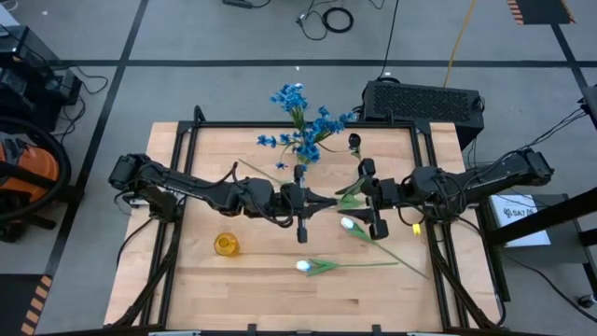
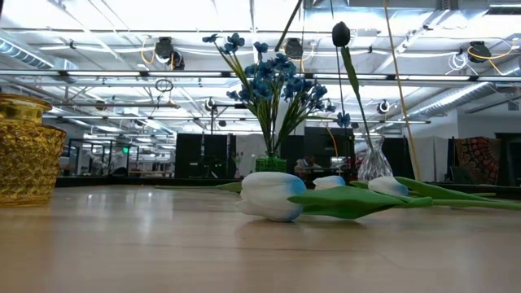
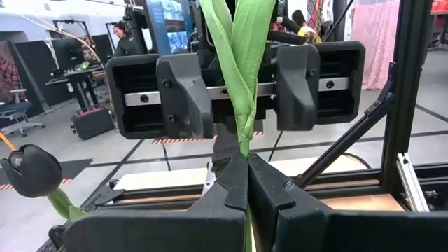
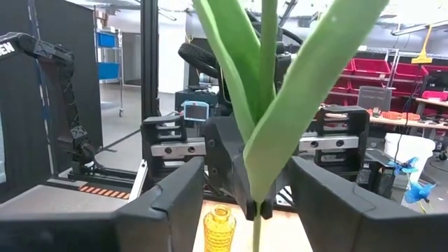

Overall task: Sort flowers into vase by color
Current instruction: Put the bottom black tulip into the transparent vase

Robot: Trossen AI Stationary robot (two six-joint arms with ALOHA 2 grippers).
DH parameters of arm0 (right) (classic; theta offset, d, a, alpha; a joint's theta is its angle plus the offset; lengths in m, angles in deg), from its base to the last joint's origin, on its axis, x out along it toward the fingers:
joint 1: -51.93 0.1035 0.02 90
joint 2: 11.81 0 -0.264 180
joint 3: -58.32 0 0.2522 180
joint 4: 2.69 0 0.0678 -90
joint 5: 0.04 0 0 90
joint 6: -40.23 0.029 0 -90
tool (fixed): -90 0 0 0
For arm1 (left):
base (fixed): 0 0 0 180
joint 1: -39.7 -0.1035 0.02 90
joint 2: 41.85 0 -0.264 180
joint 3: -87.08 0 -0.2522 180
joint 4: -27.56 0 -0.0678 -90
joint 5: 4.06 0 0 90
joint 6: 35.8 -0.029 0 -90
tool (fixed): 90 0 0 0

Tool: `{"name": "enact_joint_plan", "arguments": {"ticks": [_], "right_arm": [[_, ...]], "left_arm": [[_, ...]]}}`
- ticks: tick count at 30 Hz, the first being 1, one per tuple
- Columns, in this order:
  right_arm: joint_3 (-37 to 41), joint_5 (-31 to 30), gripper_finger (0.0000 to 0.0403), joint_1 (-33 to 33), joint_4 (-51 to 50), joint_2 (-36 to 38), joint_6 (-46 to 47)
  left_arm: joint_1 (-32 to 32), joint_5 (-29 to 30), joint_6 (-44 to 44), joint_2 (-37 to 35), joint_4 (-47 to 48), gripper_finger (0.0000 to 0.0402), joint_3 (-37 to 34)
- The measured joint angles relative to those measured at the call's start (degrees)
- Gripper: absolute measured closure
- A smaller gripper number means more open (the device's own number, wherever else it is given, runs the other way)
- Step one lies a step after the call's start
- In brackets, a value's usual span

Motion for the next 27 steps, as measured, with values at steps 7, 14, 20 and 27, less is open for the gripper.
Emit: {"name": "enact_joint_plan", "arguments": {"ticks": [7, 14, 20, 27], "right_arm": [[0.0, 0.0, 0.0297, 0.0, 0.0, 0.0, 0.0], [0.0, -0.4, 0.0394, -0.1, -0.2, 0.0, -0.1], [-0.8, -0.4, 0.0386, -0.1, -2.8, 1.5, 3.0], [-1.9, -0.9, 0.0399, -0.1, -11.9, 6.8, 3.2]], "left_arm": [[0.0, 0.0, 0.0, 0.0, 0.3, 0.0389, 0.0], [0.0, 0.0, 1.6, 0.0, 1.2, 0.0386, 0.0], [0.7, 2.3, 3.8, -4.4, 13.9, 0.035, 0.0], [2.9, 5.6, 4.6, -10.2, 35.6, 0.0315, 0.0]]}}
